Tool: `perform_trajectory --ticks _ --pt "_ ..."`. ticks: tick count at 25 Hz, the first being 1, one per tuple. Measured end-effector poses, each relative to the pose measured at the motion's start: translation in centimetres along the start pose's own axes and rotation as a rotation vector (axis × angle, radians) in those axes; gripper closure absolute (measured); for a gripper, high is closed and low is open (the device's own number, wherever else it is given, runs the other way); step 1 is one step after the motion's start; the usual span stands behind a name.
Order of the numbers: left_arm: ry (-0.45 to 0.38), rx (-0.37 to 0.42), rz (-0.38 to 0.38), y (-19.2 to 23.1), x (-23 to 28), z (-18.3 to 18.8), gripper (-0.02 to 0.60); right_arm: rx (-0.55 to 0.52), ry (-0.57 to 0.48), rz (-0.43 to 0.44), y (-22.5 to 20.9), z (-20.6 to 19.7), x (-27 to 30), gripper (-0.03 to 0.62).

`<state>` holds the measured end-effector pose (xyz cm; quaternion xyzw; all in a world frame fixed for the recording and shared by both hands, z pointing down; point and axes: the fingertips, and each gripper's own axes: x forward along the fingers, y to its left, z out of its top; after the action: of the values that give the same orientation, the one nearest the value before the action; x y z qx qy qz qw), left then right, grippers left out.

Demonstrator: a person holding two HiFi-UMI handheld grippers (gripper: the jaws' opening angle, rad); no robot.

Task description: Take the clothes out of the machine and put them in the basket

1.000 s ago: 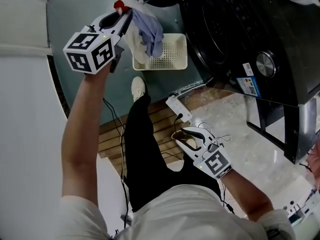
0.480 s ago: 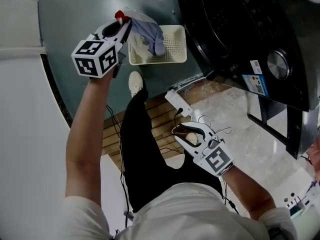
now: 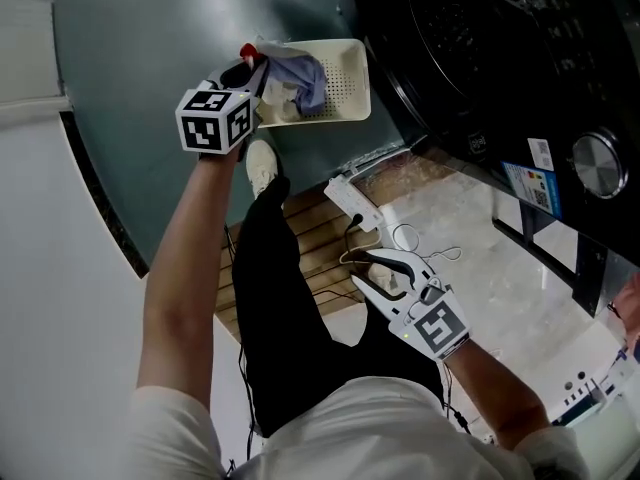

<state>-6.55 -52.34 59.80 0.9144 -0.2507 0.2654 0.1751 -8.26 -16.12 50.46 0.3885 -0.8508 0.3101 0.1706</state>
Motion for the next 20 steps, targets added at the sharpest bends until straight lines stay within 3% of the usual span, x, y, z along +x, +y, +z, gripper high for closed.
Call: perform_trajectory --ticks 13,20 --pt "0.2 0.024 -0.006 3.0 8.5 -9.8 0.546 0.036 0.023 -0.036 -2.9 -0.1 4.0 0.467" --pt "0.308 0.028 0.006 4.2 10.8 -14.4 0.506 0.056 0.043 -0.048 -4.1 -1.0 4.8 0.467"
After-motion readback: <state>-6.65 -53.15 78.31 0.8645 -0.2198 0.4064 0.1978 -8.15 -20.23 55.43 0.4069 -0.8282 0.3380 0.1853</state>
